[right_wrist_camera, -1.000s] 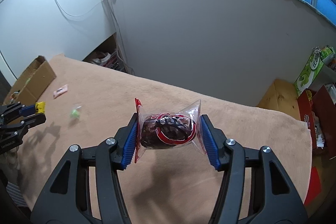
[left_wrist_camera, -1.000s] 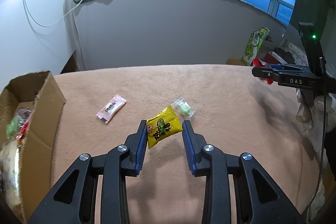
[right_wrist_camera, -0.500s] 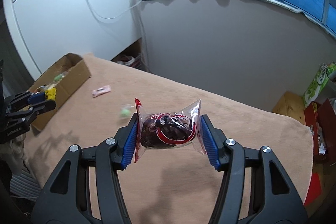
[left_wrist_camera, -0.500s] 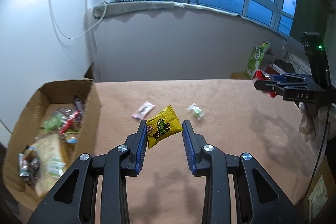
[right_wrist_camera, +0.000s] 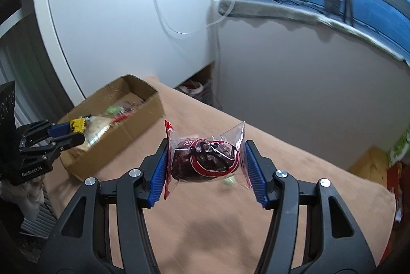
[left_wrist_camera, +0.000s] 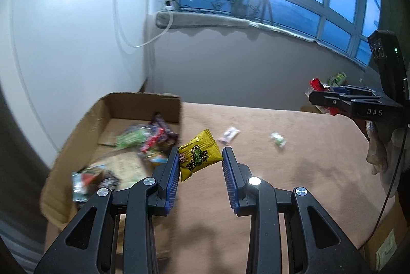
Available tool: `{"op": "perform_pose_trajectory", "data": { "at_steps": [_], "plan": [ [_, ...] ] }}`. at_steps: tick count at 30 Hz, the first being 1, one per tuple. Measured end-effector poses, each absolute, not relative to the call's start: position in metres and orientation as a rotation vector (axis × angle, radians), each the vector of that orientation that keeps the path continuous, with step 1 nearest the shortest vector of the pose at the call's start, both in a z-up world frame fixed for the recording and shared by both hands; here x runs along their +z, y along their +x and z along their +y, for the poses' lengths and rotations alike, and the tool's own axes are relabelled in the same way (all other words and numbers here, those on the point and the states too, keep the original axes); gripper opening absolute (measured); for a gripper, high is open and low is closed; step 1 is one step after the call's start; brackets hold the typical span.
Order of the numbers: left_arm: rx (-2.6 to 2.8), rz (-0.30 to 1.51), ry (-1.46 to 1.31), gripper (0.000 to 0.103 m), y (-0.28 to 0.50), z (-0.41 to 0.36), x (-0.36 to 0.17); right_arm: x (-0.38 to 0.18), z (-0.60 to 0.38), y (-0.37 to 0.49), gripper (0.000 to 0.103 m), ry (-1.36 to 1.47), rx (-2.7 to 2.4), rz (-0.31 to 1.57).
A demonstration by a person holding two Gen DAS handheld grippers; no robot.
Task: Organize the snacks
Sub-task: 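Carry the yellow pack and dried-fruit bag into the box and release both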
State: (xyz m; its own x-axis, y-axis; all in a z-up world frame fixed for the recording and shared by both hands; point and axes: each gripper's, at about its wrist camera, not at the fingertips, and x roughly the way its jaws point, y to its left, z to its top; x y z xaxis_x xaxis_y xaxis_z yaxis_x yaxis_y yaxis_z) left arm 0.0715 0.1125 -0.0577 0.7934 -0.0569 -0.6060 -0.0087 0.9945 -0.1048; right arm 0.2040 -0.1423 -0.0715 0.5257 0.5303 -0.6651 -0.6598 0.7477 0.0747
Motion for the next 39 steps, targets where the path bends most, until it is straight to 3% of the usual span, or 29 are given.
{"op": "perform_pose_trajectory", "data": {
  "at_steps": [19, 31, 39],
  "plan": [
    [0.148, 0.678, -0.160, 0.031, 0.047, 0.210, -0.074, -0.077, -0.013, 0.219, 0.059, -0.222, 0.849, 0.750],
    [0.181, 0.703, -0.168, 0.032, 0.052, 0.222, -0.080, -0.095, 0.047, 0.213, 0.060, -0.253, 0.936, 0.801],
    [0.181, 0.714, -0.165, 0.032, 0.057, 0.223, -0.083, -0.103, 0.066, 0.203, 0.066, -0.265, 0.984, 0.818]
  ]
}}
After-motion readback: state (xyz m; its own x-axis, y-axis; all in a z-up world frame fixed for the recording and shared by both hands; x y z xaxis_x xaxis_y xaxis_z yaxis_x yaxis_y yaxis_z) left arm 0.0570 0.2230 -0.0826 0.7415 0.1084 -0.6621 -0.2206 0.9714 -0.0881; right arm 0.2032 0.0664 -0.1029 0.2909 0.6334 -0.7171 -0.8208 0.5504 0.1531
